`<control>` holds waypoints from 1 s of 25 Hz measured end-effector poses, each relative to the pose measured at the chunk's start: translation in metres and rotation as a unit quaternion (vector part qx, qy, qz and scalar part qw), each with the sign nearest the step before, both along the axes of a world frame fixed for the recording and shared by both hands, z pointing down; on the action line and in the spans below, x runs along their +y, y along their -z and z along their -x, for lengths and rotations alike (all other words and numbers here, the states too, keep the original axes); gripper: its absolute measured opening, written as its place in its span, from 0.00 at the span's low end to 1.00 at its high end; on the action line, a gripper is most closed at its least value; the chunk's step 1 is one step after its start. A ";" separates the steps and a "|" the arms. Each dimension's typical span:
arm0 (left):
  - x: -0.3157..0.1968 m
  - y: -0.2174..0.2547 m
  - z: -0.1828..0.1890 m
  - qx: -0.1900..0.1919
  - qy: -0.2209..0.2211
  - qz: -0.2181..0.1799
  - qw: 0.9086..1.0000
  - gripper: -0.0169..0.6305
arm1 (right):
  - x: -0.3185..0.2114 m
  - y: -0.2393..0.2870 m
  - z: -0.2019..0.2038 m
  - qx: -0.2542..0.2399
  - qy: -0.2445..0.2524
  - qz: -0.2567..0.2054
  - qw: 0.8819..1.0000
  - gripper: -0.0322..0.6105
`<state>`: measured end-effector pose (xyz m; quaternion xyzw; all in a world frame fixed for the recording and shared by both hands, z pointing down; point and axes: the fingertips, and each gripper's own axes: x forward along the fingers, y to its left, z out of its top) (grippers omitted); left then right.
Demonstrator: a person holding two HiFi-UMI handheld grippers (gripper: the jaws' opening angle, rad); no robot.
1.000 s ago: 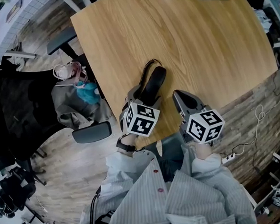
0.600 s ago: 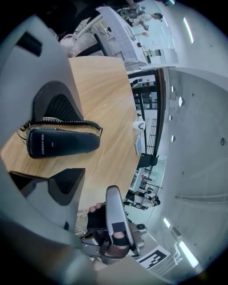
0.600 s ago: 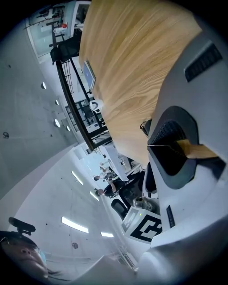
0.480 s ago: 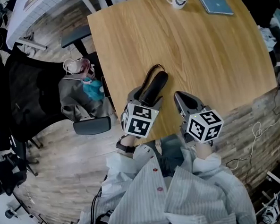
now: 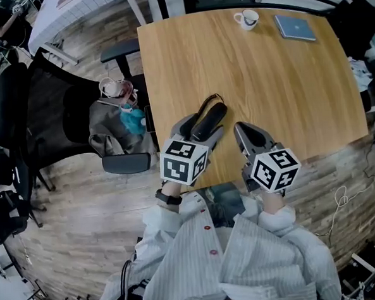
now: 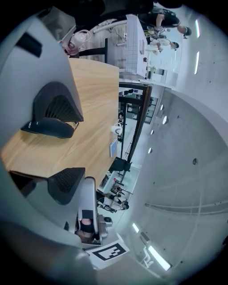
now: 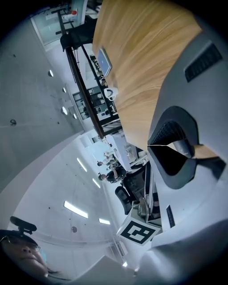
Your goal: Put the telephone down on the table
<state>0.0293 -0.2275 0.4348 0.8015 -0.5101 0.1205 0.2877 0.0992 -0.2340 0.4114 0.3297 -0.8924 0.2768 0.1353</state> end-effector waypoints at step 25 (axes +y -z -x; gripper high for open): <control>0.034 0.144 0.022 0.022 0.072 -0.206 0.976 0.08 | 0.026 0.093 0.039 -0.054 0.063 -0.088 0.993 0.11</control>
